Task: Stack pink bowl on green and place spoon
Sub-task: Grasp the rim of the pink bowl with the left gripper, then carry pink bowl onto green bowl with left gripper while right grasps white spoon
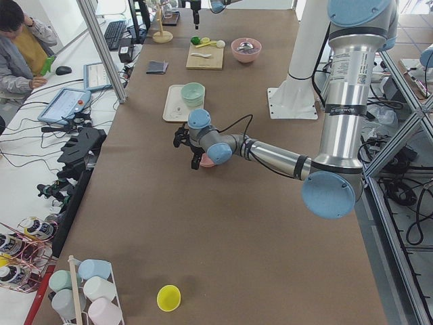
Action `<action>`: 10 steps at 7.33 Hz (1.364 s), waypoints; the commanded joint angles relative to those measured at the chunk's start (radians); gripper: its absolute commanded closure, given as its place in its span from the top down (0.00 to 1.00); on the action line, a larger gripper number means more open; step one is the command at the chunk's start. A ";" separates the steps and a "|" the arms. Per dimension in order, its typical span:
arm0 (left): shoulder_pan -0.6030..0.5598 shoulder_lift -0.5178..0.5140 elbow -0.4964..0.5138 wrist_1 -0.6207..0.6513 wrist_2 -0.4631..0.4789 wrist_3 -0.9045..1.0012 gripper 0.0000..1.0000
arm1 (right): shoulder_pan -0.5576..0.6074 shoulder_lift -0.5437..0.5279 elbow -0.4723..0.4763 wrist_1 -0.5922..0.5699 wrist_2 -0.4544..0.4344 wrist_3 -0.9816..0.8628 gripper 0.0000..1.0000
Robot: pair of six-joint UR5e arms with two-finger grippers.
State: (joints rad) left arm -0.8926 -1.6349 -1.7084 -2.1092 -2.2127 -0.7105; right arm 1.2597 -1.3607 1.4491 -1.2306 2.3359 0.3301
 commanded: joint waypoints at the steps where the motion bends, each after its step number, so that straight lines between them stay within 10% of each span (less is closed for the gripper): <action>1: 0.032 -0.006 0.027 0.003 0.001 -0.003 0.64 | -0.011 0.009 0.002 0.000 0.002 0.017 1.00; 2: 0.032 -0.011 0.048 0.005 -0.001 -0.001 0.17 | -0.016 0.009 0.000 0.000 0.002 0.018 1.00; 3: 0.031 -0.016 0.064 0.008 -0.021 0.003 0.00 | -0.016 0.011 0.004 0.000 0.002 0.018 0.99; 5: 0.018 -0.039 0.084 0.011 -0.187 0.002 0.00 | -0.016 0.011 0.010 0.000 0.009 0.033 0.96; 10: 0.011 -0.529 0.084 0.242 -0.130 -0.414 0.00 | -0.247 0.092 0.056 0.002 -0.056 0.544 0.91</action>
State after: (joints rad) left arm -0.8874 -2.0397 -1.6314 -1.9448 -2.3813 -1.0502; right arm 1.0865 -1.3001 1.5072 -1.2284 2.3206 0.7018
